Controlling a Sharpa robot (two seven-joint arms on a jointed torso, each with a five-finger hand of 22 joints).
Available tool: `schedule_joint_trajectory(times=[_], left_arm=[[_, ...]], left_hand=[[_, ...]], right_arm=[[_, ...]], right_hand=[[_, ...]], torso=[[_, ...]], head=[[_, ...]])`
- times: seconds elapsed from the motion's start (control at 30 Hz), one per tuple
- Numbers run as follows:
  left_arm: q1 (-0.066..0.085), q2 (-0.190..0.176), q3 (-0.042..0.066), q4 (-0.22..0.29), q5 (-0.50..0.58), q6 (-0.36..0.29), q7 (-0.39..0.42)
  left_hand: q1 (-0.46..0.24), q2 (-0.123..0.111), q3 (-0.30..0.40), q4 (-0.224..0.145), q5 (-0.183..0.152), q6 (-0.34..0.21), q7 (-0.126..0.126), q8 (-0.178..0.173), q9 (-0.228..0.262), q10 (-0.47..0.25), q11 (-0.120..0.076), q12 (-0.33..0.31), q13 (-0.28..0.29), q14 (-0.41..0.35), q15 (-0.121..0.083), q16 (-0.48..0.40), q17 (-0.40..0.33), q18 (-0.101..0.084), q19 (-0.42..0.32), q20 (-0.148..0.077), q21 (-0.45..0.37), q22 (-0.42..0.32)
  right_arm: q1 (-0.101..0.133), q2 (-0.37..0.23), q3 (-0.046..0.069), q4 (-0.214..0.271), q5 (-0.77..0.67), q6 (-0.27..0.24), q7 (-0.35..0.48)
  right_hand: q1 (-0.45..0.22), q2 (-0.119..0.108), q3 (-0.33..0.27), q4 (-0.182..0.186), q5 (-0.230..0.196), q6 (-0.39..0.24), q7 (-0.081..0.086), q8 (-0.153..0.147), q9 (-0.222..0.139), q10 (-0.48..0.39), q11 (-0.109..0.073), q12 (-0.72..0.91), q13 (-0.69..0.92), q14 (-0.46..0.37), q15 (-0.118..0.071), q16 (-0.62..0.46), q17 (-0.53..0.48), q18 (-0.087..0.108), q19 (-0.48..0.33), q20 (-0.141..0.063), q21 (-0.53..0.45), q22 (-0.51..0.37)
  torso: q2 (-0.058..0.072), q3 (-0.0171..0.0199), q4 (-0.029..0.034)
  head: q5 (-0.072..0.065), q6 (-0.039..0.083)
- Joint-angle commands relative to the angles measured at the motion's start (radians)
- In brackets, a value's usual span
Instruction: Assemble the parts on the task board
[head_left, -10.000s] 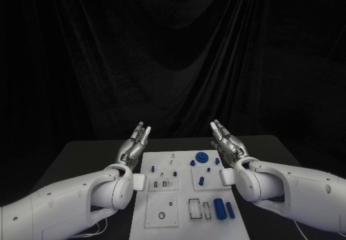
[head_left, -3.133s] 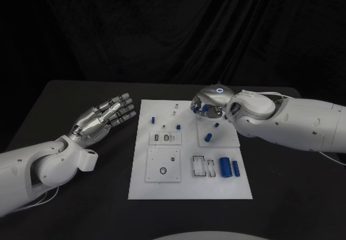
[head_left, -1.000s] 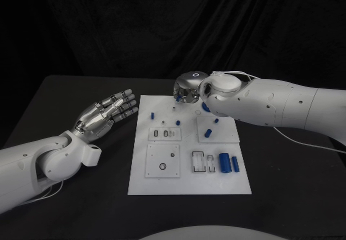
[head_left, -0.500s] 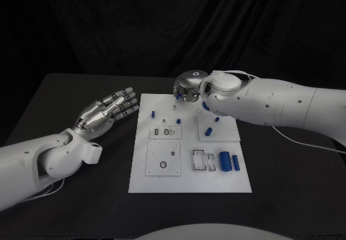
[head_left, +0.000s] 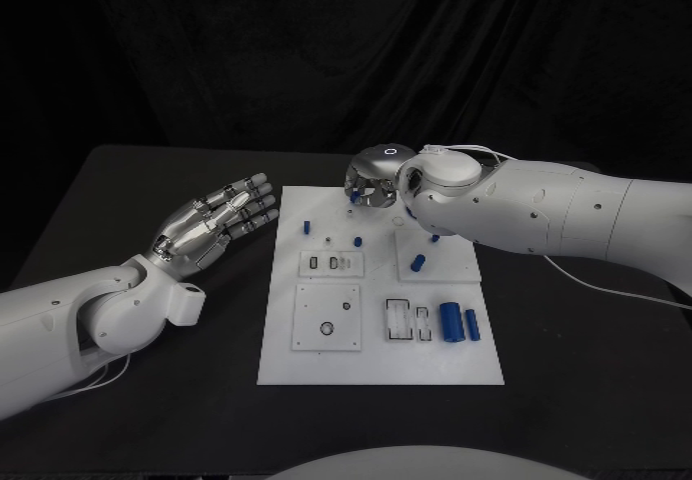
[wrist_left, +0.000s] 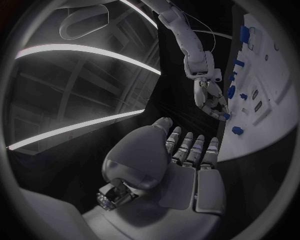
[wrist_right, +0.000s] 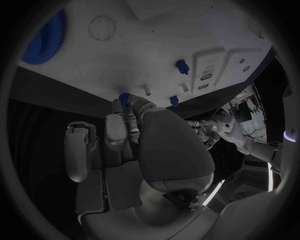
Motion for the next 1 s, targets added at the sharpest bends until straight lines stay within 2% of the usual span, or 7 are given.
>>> schedule_joint_trajectory(times=[0.03, 0.27, 0.53, 0.67, 0.73, 0.8, 1.0], left_arm=[[-0.001, 0.002, 0.001, 0.002, 0.005, 0.016, 0.140], [-0.001, 0.004, 0.001, -0.001, 0.005, 0.017, 0.136], [-0.002, 0.004, 0.001, -0.003, 0.005, 0.019, 0.135], [-0.002, 0.000, 0.001, -0.002, 0.005, 0.020, 0.136], [-0.002, -0.006, 0.001, 0.000, 0.005, 0.017, 0.137], [-0.003, -0.013, 0.001, 0.002, 0.005, 0.014, 0.137], [-0.003, -0.019, 0.001, 0.005, 0.005, 0.006, 0.141]], left_hand=[[-0.011, -0.002, 0.004, 0.000, 0.004, 0.000, 0.007, 0.000, 0.001, -0.007, 0.002, -0.006, -0.001, -0.002, 0.002, 0.005, 0.001, -0.009, 0.003, -0.003, 0.001, 0.000], [-0.015, -0.003, 0.010, -0.001, 0.003, -0.003, 0.009, -0.001, 0.000, -0.010, 0.002, -0.009, -0.001, -0.003, 0.003, 0.004, 0.000, -0.010, 0.003, -0.003, 0.001, 0.000], [-0.016, -0.004, 0.012, -0.002, 0.003, -0.004, 0.009, -0.001, 0.000, -0.011, 0.002, -0.010, -0.002, -0.005, 0.003, 0.004, 0.000, -0.010, 0.002, -0.003, 0.001, 0.000], [-0.018, -0.004, 0.014, -0.003, 0.003, -0.005, 0.010, -0.002, 0.000, -0.013, 0.003, -0.011, -0.002, -0.006, 0.003, 0.003, 0.000, -0.010, 0.002, -0.003, 0.000, 0.000], [-0.018, -0.004, 0.014, -0.003, 0.003, -0.005, 0.010, -0.002, 0.000, -0.013, 0.003, -0.011, -0.002, -0.006, 0.003, 0.003, 0.000, -0.010, 0.002, -0.003, 0.000, 0.000], [-0.018, -0.005, 0.015, -0.003, 0.002, -0.003, 0.010, -0.001, 0.000, -0.013, 0.003, -0.010, -0.002, -0.005, 0.004, 0.004, 0.000, -0.011, 0.003, -0.003, 0.001, 0.000], [-0.019, -0.007, 0.016, -0.004, 0.002, -0.001, 0.010, -0.001, 0.000, -0.012, 0.003, -0.008, -0.001, -0.004, 0.004, 0.005, 0.000, -0.011, 0.003, -0.003, 0.001, 0.000]], right_arm=[[-0.003, -0.001, -0.001, 0.005, -0.003, 0.008, 0.006], [-0.004, 0.001, -0.001, 0.001, -0.003, 0.039, -0.016], [-0.005, -0.004, -0.001, -0.003, -0.003, 0.009, -0.041], [-0.005, -0.020, 0.000, 0.002, -0.003, -0.059, -0.021], [-0.003, -0.037, 0.001, 0.017, -0.003, -0.104, -0.006], [0.007, -0.066, 0.001, 0.046, -0.003, -0.139, 0.007], [0.056, -0.179, 0.001, 0.164, 0.036, -0.122, -0.010]], right_hand=[[-0.013, -0.001, -0.001, 0.005, -0.004, -0.015, 0.000, -0.012, -0.001, -0.017, 0.002, -0.012, -0.001, -0.011, 0.003, -0.009, -0.008, -0.006, -0.010, 0.004, -0.007, 0.136], [-0.033, -0.026, -0.011, 0.017, -0.025, -0.121, -0.031, -0.093, -0.043, -0.149, 0.021, -0.074, -0.008, -0.057, 0.018, -0.067, -0.082, 0.010, -0.062, 0.017, -0.058, 0.085], [-0.033, -0.011, -0.096, -0.005, -0.047, -0.538, -0.116, -0.124, -0.206, -0.456, 0.047, -0.121, -0.008, -0.213, 0.047, -0.212, -0.270, 0.051, -0.213, 0.045, -0.216, -0.047], [-0.027, -0.004, -0.100, -0.004, -0.043, -0.524, -0.118, -0.119, -0.206, -0.474, 0.047, -0.110, -0.007, -0.231, 0.048, -0.225, -0.290, 0.055, -0.228, 0.047, -0.234, -0.059], [-0.021, 0.009, -0.103, -0.006, -0.030, -0.451, -0.103, -0.101, -0.191, -0.454, 0.043, -0.069, 0.002, -0.222, 0.045, -0.212, -0.277, 0.053, -0.218, 0.045, -0.230, -0.050], [-0.011, 0.025, -0.099, -0.013, 0.002, -0.253, -0.060, -0.046, -0.147, -0.356, 0.032, 0.012, 0.024, -0.151, 0.033, -0.143, -0.195, 0.037, -0.150, 0.035, -0.172, 0.008], [-0.004, 0.035, -0.061, -0.004, 0.031, -0.143, -0.019, -0.018, -0.146, -0.167, 0.012, 0.118, 0.050, -0.101, 0.015, -0.110, -0.152, 0.027, -0.102, 0.018, -0.135, 0.047]], torso=[[0.000, -0.0007, -0.0016], [0.000, -0.0005, -0.0013], [-0.001, -0.0011, 0.0000], [-0.001, -0.0015, -0.0002], [0.000, -0.0012, -0.0001], [0.000, -0.0011, 0.0000], [0.000, -0.0003, -0.0005]], head=[[0.002, -0.001], [0.002, -0.001], [0.001, 0.003], [0.006, 0.005], [0.011, 0.013], [0.013, 0.019], [0.009, 0.014]])
